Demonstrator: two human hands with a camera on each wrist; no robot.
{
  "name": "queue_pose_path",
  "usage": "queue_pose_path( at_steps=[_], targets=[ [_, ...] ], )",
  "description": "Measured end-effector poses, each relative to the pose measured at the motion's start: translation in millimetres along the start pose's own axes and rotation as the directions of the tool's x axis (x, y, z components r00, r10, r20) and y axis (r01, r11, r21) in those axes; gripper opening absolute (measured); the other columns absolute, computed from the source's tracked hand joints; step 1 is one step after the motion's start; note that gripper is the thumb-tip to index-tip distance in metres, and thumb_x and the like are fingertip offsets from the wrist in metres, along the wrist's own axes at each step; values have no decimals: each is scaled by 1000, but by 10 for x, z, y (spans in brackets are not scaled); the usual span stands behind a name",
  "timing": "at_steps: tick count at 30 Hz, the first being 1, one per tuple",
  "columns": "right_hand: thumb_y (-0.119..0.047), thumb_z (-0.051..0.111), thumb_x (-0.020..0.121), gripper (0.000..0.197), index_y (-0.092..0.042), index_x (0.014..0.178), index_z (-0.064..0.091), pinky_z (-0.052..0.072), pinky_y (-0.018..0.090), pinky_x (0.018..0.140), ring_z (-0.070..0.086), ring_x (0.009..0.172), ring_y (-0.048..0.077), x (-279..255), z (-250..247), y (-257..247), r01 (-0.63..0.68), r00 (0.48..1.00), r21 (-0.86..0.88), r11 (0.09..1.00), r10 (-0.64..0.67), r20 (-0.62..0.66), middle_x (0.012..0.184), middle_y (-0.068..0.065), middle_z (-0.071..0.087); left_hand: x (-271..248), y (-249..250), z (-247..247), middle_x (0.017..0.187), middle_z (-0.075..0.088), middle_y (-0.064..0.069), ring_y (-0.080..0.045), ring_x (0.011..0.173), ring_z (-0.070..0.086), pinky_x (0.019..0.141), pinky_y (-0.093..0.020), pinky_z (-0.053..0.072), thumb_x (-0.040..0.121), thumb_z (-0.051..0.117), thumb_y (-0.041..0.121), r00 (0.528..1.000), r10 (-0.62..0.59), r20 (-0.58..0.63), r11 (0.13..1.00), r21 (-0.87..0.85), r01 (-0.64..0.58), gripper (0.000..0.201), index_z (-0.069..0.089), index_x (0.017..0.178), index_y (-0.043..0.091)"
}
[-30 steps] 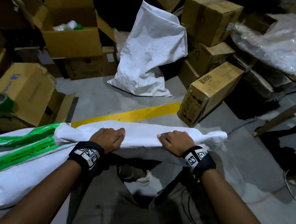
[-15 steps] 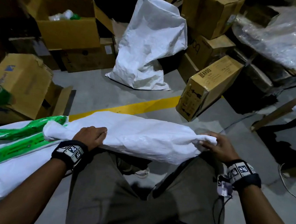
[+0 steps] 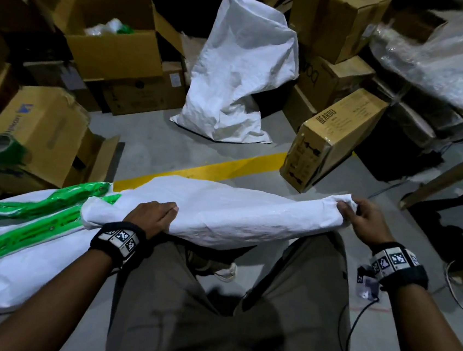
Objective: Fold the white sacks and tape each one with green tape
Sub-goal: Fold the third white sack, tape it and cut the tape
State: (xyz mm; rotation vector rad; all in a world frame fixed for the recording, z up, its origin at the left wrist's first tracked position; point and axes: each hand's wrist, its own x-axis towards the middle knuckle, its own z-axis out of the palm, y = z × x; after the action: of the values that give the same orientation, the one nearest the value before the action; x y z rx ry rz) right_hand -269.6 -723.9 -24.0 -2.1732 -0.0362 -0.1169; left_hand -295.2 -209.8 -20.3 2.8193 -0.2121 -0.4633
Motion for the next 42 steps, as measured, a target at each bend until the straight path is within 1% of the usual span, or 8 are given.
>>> queue_pose_path(
  at_steps=[8,13,17,20,29,33,37,42],
  targets=[
    [-36,63,93,19,-20,98,72,57,42,64,68,76,24,536,-33,-225,4,968,48,999,8,-252,90,11,71,78,183,70,113,69,-10,-31,108,62,85,-38,44,67,11,95,998,35,-58,998,51,-32,105,60,114,15],
    [-6,60,97,15,-11,110,54,40,13,40,55,45,0,255,-75,-186,-101,981,75,992,112,-160,69,11,55,76,121,71,111,69,-6,-28,107,61,89,-38,46,51,14,108,995,17,94,989,143,-30,113,63,104,22],
    [-6,55,99,25,-26,114,50,32,20,40,53,52,19,-331,152,328,-395,918,28,918,395,-8,74,16,58,116,135,153,78,60,-3,-29,88,60,75,-37,39,85,9,85,990,3,142,987,159,-25,80,53,71,19],
    [-13,48,102,27,-39,98,54,33,22,50,46,60,24,-530,401,562,-442,897,-35,896,443,9,81,16,57,167,39,104,100,69,-11,-30,104,63,85,-37,37,106,21,55,998,-25,54,952,307,7,56,65,91,23],
    [-6,47,93,26,-29,98,59,41,35,79,60,97,35,-626,459,655,-375,926,-224,899,352,-136,104,18,65,49,-1029,203,114,65,-15,-40,113,53,102,-54,35,95,39,46,872,-344,-349,938,-171,302,45,76,100,21],
    [-17,45,90,22,-32,98,58,39,34,78,58,94,32,-652,539,618,-407,910,-196,892,376,-177,107,17,63,168,-1836,619,125,66,-19,-42,120,59,102,-63,43,75,62,75,813,-554,-177,686,-651,326,71,74,114,16],
    [-29,42,85,23,-35,100,58,43,38,80,59,100,36,-658,545,634,-423,902,-216,880,386,-191,106,18,64,-40,-1492,416,123,65,-15,-31,95,72,75,-47,62,83,81,35,764,-645,1,-6,-1000,-4,60,57,131,9],
    [-33,39,81,32,-32,104,61,46,42,83,58,103,37,-703,529,641,-437,894,-222,872,394,-212,106,18,64,-5,-1454,433,61,48,-10,-23,67,54,51,-25,42,77,70,71,676,-721,150,73,-954,290,54,55,83,19]
  ],
)
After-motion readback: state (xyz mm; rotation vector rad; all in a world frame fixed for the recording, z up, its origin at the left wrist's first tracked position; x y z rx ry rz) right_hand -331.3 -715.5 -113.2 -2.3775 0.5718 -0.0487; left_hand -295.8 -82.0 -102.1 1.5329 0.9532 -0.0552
